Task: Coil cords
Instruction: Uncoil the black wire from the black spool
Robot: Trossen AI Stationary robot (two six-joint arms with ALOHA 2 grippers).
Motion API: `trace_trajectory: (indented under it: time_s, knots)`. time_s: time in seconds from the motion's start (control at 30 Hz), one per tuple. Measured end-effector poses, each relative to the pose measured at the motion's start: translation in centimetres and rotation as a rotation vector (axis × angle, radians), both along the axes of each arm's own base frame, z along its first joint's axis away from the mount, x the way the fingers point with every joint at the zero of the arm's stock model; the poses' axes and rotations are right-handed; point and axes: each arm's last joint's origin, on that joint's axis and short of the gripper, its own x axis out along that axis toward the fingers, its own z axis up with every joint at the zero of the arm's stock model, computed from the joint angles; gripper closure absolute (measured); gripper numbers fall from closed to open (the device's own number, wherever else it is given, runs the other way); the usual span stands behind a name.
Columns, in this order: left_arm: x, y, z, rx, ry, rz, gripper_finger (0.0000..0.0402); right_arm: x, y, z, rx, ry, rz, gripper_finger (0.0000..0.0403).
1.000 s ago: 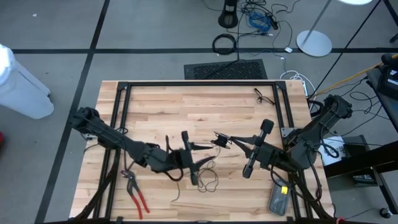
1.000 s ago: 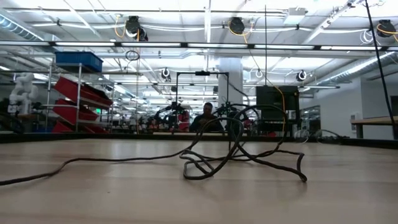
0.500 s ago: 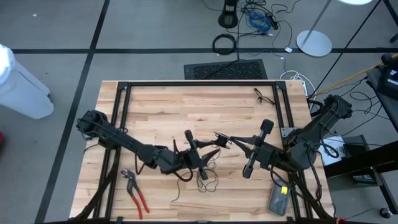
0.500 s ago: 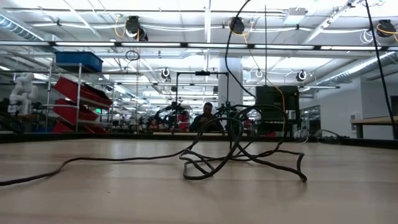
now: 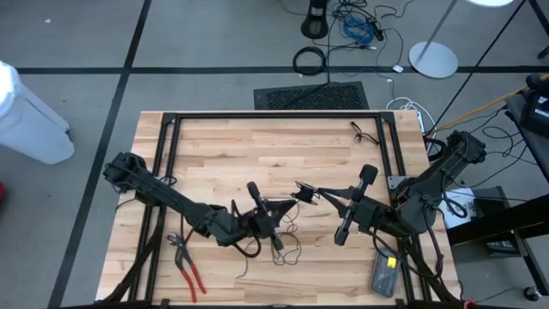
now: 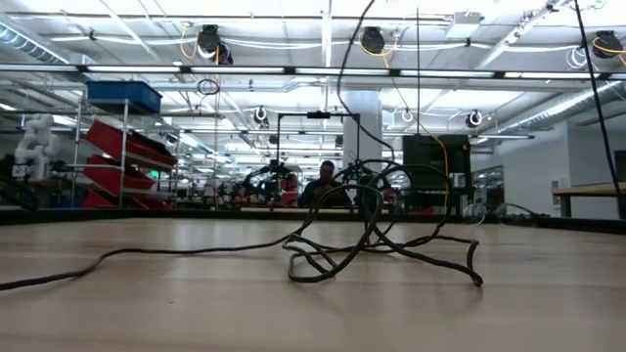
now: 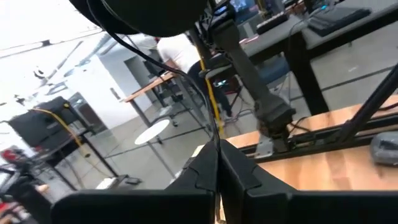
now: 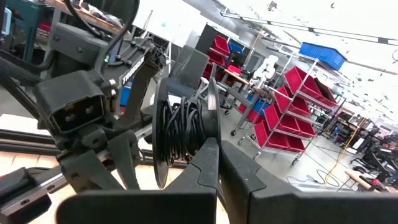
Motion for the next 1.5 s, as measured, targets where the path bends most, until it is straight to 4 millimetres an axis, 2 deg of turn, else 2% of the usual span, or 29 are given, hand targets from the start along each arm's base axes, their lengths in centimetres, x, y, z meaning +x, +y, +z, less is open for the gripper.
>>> trace_trajectory:
  time_s: [0.23,0.57,0.77,1.0,1.17,1.37,1.5]
  knots:
    - [-1.8,-0.8,1.5,0.073,0.030,0.101,0.0398,0.0,0.0,-0.1,0.005,0.005,-0.001,0.0403]
    - [-5.6,-1.4,4.7,0.072,0.055,0.282,0.0398,0.7,-0.6,-0.6,0.045,0.012,0.052,0.0403]
    - [-7.7,-2.5,5.9,0.039,0.030,0.243,0.0398,1.6,-1.7,-1.3,0.076,0.046,0.053,0.0403]
    - [-8.9,-3.4,6.7,0.002,-0.004,0.197,0.0399,2.2,-3.1,-2.4,0.077,0.123,-0.013,0.0403]
    - [-9.1,-4.0,6.9,-0.030,-0.068,0.070,0.0399,2.5,-4.0,-2.9,0.089,0.154,-0.051,0.0403]
    - [-8.5,-4.6,6.9,-0.122,-0.175,-0.248,0.0399,3.3,-4.5,-3.6,0.082,0.180,-0.094,0.0403]
    - [-7.5,-4.7,6.3,-0.145,-0.191,-0.384,0.0399,3.4,-4.6,-3.8,0.067,0.175,-0.158,0.0403]
